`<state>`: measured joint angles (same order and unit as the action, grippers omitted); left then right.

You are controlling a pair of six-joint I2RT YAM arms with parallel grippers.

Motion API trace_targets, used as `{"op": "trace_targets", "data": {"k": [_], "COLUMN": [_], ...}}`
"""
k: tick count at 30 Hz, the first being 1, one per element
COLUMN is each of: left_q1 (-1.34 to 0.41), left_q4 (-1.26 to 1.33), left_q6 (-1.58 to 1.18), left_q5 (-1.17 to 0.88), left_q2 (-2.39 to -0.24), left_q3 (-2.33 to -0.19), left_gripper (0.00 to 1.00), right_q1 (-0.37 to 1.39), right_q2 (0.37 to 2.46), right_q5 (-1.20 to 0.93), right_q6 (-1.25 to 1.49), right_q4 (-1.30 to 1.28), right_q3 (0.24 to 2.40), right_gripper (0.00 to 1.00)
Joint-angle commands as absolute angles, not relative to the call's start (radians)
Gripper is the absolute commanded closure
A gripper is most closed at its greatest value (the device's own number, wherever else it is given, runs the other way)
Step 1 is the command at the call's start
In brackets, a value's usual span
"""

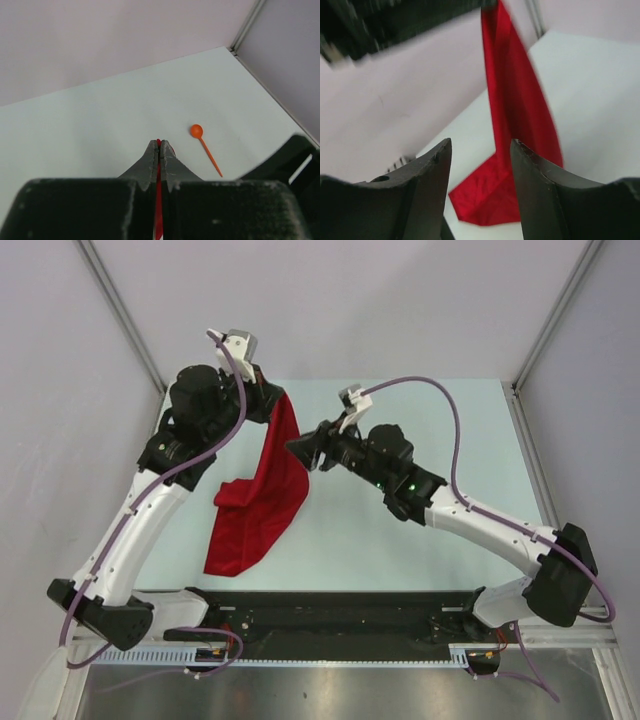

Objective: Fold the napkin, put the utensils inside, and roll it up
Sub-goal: Flatten the napkin out

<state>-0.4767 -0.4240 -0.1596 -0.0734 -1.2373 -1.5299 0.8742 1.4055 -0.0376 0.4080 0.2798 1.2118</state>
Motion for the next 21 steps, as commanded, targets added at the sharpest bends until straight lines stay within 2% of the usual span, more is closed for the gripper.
{"op": "trace_targets", "data": {"k": [1, 6, 21], "left_q1": [-0.482, -0.482, -0.480], "left_q4": [-0.374, -0.360, -0.376], "left_q6": [-0.175, -0.173, -0.164], "left_q5": [0.024, 0.029, 0.023], "left_q2": [-1.272, -1.273, -1.261], "left_q3": [-1.575, -1.580, -1.585], "left_gripper": [1.00, 1.00, 1.00], "right_q1": [0.926, 0.965, 0.902], "right_q2": [1.408, 1.511, 1.825], "right_q5": [-0.051, -0.078, -0.139], "right_q6": [0.463, 0.477, 0.443], "right_q4": [0.262, 0.296, 0.425], "right_q3": [1.080, 1.042, 1.180], "right_gripper": [0.46, 0.47, 0.45]}}
